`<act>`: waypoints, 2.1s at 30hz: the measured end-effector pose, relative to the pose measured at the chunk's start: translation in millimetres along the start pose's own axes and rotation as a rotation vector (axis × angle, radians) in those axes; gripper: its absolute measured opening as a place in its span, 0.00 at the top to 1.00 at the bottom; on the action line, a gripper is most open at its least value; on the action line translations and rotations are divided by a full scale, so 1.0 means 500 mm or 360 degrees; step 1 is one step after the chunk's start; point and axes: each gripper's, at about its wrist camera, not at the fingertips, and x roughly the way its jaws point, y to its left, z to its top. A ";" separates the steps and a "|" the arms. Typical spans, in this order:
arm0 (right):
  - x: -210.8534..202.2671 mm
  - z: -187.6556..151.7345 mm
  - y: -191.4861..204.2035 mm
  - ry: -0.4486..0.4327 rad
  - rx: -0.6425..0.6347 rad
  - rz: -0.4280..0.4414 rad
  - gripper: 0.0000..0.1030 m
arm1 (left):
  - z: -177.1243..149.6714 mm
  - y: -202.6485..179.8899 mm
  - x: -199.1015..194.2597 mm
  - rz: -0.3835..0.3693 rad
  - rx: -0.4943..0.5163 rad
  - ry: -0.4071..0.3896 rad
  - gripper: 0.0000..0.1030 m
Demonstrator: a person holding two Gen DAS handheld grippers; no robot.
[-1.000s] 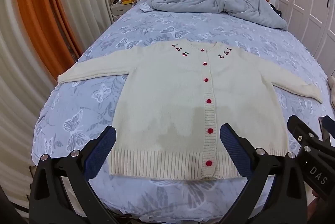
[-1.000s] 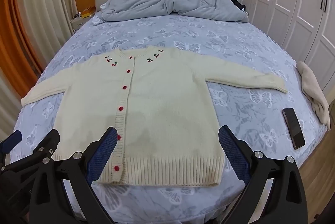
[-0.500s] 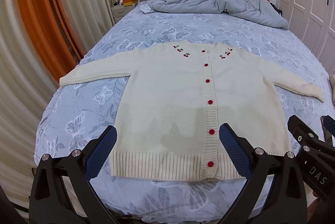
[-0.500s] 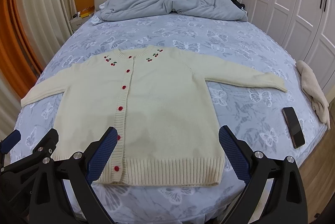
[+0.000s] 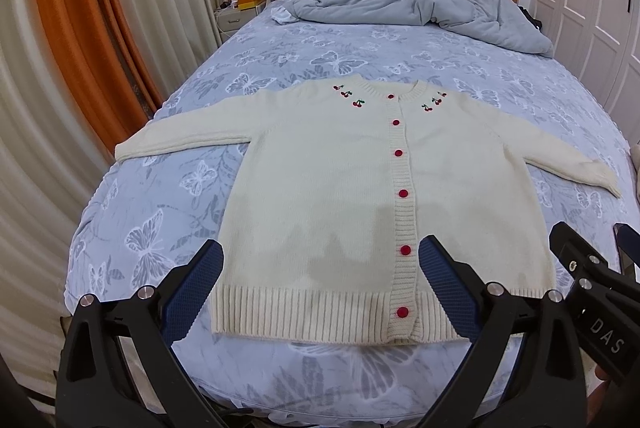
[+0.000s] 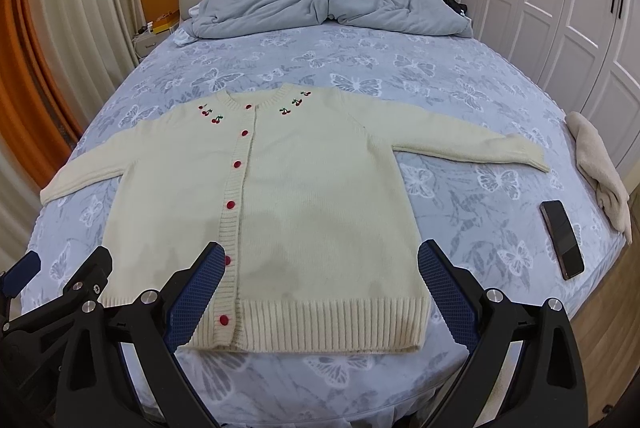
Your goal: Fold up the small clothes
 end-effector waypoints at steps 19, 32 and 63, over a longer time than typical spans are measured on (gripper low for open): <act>0.003 -0.006 0.000 0.0006 -0.0002 0.0000 0.07 | -0.007 0.001 0.002 0.0007 -0.0013 0.0008 0.09; 0.003 -0.024 0.006 0.0021 0.0002 0.0001 0.07 | -0.007 0.001 0.002 0.0007 -0.0011 0.0008 0.09; 0.356 0.139 -0.529 0.0081 0.0730 -0.0095 0.07 | 0.036 0.047 0.080 0.0082 -0.0121 -0.0035 0.06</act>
